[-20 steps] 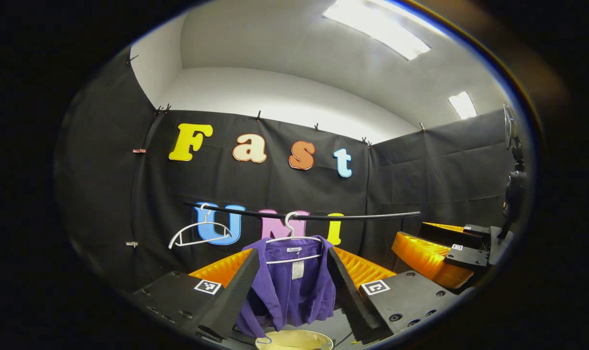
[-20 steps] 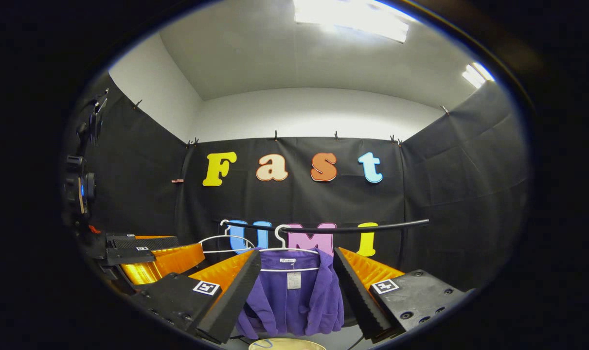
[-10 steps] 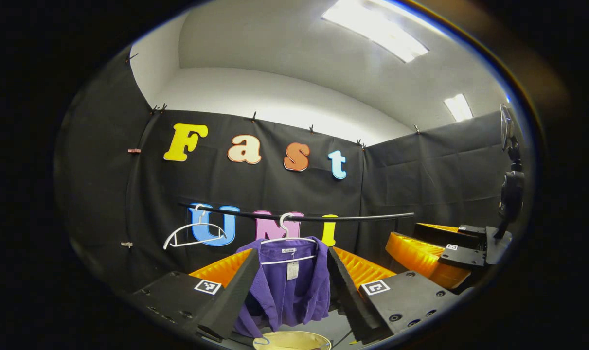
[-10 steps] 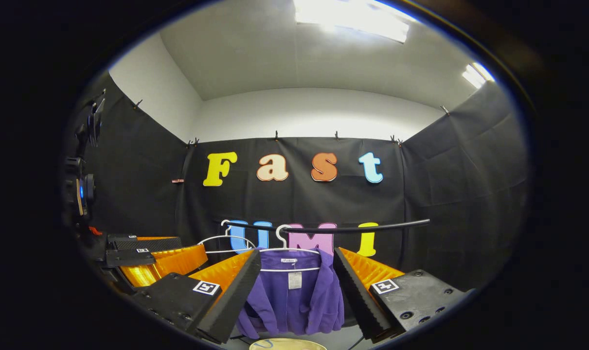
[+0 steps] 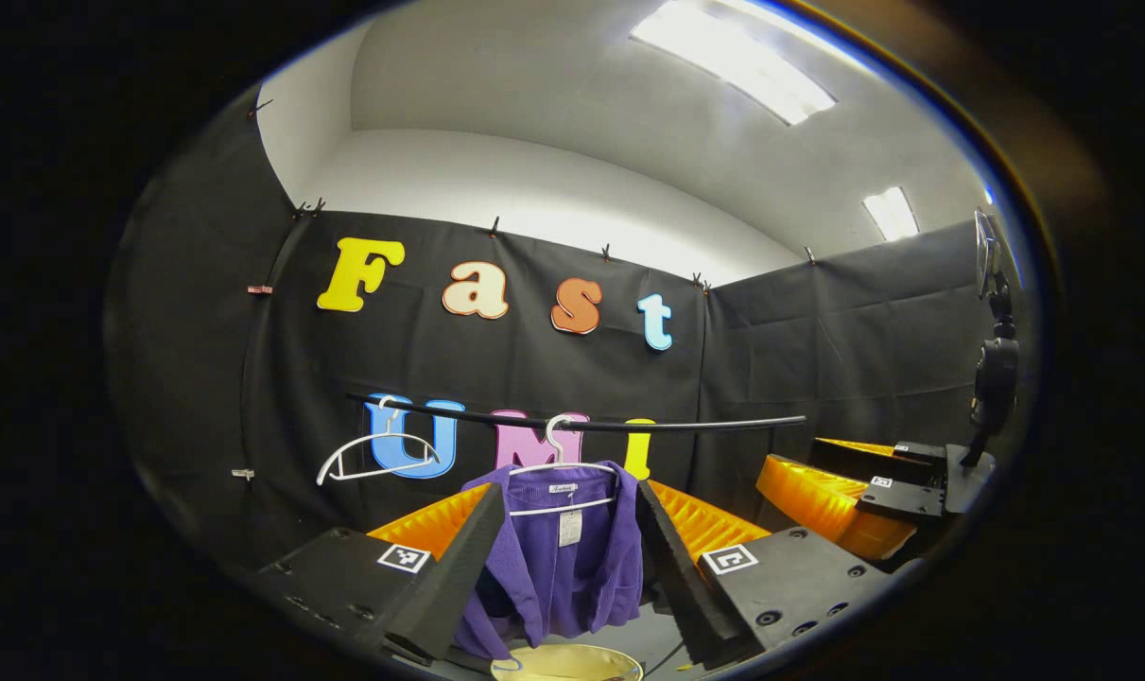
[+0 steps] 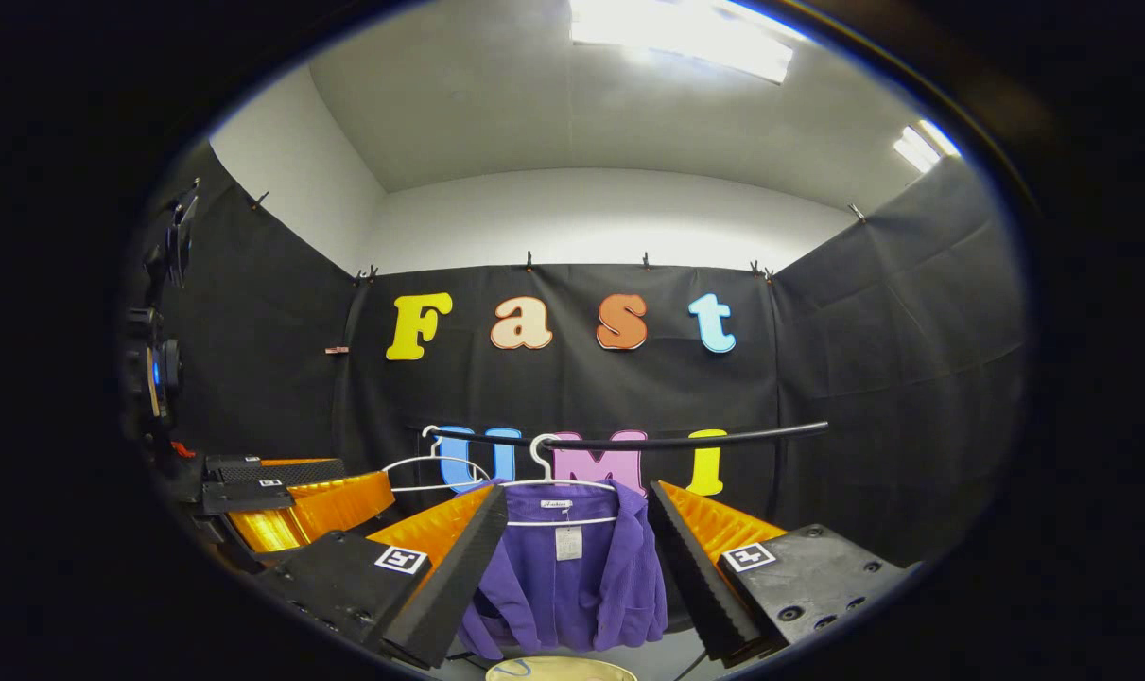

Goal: Grasp the clothes on the hanger with both hands and then place them into the laundry hamper below.

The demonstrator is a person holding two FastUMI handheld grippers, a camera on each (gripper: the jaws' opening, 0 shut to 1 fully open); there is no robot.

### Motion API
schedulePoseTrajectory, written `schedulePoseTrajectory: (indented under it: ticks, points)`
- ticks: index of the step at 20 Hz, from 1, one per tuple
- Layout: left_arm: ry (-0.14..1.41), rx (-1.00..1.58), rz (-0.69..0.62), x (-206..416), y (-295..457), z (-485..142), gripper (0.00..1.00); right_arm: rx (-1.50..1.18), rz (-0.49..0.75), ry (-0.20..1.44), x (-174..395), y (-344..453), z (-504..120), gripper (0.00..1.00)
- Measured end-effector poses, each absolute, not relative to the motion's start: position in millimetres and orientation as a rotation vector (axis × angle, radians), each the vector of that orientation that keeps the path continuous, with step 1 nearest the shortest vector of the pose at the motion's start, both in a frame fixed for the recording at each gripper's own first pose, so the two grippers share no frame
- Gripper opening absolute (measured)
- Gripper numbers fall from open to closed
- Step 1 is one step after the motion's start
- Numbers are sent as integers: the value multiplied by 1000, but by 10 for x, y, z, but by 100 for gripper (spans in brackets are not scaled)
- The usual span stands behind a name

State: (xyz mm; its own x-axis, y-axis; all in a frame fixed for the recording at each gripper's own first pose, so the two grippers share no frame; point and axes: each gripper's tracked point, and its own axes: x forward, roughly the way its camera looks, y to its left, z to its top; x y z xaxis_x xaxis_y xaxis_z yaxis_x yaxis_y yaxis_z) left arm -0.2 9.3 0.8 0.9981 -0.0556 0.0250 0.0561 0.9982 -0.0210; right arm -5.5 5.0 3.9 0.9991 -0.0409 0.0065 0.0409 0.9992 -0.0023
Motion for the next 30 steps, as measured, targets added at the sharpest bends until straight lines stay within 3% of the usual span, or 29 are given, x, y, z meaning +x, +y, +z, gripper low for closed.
schedulePoseTrajectory:
  ticks: [17,30]
  points:
    - [-1,-28,-98,135,297,-169,89,-20,-90,33,64,168,-188,97]
    - [29,2,-14,1225,479,-731,89,-21,-54,72,1191,-248,-891,97]
